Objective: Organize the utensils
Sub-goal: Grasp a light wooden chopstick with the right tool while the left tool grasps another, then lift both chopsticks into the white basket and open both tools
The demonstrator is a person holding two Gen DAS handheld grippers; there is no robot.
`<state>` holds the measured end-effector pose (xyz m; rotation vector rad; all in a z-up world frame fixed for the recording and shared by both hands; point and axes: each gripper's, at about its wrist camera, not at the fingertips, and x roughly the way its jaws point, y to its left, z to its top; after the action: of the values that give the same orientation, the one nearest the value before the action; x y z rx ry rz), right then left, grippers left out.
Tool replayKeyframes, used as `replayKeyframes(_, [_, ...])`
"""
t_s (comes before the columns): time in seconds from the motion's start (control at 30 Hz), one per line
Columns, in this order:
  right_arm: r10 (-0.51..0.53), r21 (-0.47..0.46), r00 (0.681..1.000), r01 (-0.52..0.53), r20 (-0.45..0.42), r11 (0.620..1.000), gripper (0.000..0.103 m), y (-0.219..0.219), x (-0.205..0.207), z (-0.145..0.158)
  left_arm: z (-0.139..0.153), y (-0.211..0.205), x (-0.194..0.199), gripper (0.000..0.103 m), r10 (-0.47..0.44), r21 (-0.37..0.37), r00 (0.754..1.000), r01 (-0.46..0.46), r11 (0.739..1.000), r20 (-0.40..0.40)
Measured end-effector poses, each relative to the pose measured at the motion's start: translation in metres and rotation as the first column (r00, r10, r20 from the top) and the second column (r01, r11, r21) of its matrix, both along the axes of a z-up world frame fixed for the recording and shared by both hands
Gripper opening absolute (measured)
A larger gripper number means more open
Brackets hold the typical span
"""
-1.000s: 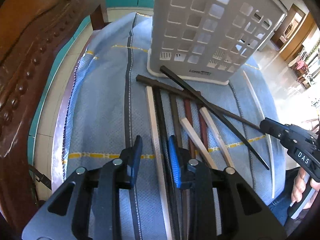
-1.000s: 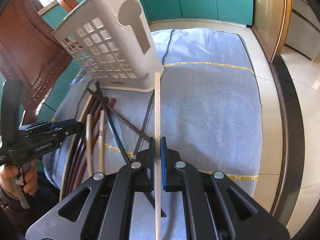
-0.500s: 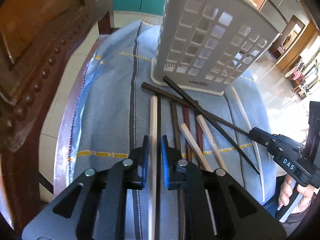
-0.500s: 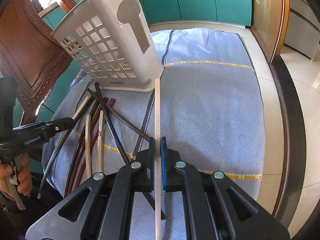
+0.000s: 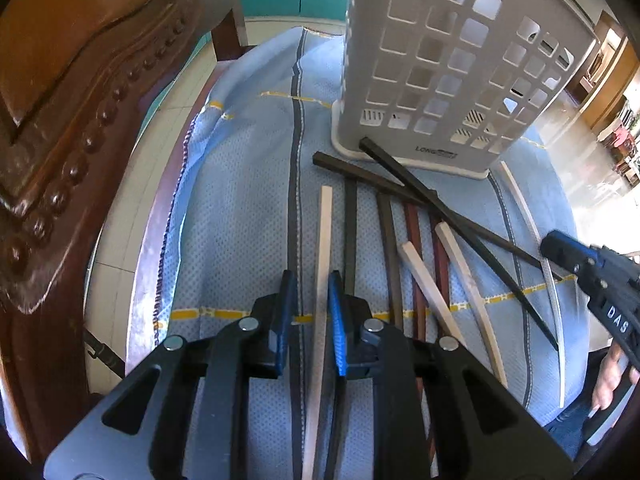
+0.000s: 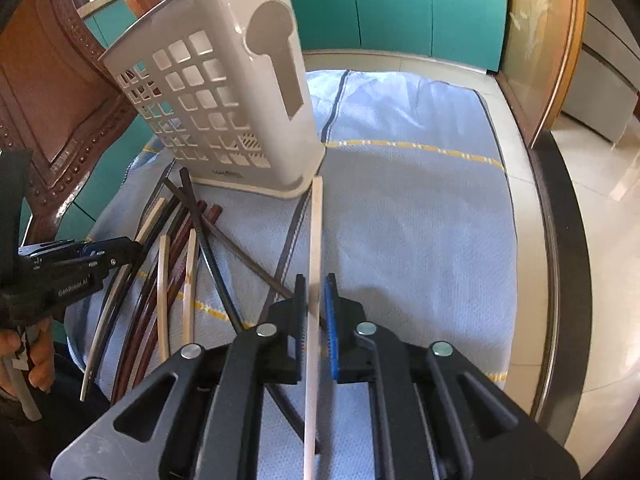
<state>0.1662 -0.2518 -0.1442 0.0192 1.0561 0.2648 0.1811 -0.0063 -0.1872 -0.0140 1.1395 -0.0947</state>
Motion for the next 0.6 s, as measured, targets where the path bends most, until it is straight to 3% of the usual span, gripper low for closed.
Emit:
replayKeyframes(0.2, [0.016,-0.012,0.998,-0.016,-0.059,1.000,0.023,0.010,0.024,-0.010,0.003,-0.011,-0.001,0.020,-0.005,0.044,1.000,0.004,0.999,0.014])
replayKeyframes(0.43, [0.014,-0.041,0.999,-0.015,-0.039,0.999,0.024,0.018,0.026,-0.013,0.007,-0.019,-0.004,0.021,-0.014,0.079,1.000,0.012,0.997,0.019])
replayKeyframes(0.47, [0.016,-0.046,0.999,-0.017,-0.035,0.999,0.023,0.021,0.026,-0.013,0.008,-0.020,-0.003,0.020,-0.015,0.080,1.000,0.013,0.997,0.019])
replayKeyframes(0.5, [0.023,-0.044,0.999,-0.024,-0.033,0.999,0.013,0.022,0.025,-0.014,0.008,-0.021,-0.003,0.018,-0.016,0.079,1.000,0.014,0.997,0.018])
replayKeyframes(0.53, [0.028,-0.037,0.999,-0.030,-0.034,0.999,0.006,0.023,0.024,-0.015,0.009,-0.022,-0.003,0.009,-0.023,0.066,1.000,0.022,0.998,0.017])
replayKeyframes(0.6, [0.029,-0.015,0.999,-0.030,-0.022,0.999,0.006,0.023,0.020,-0.014,0.010,-0.027,-0.004,0.007,-0.026,0.077,0.999,0.024,0.997,0.022])
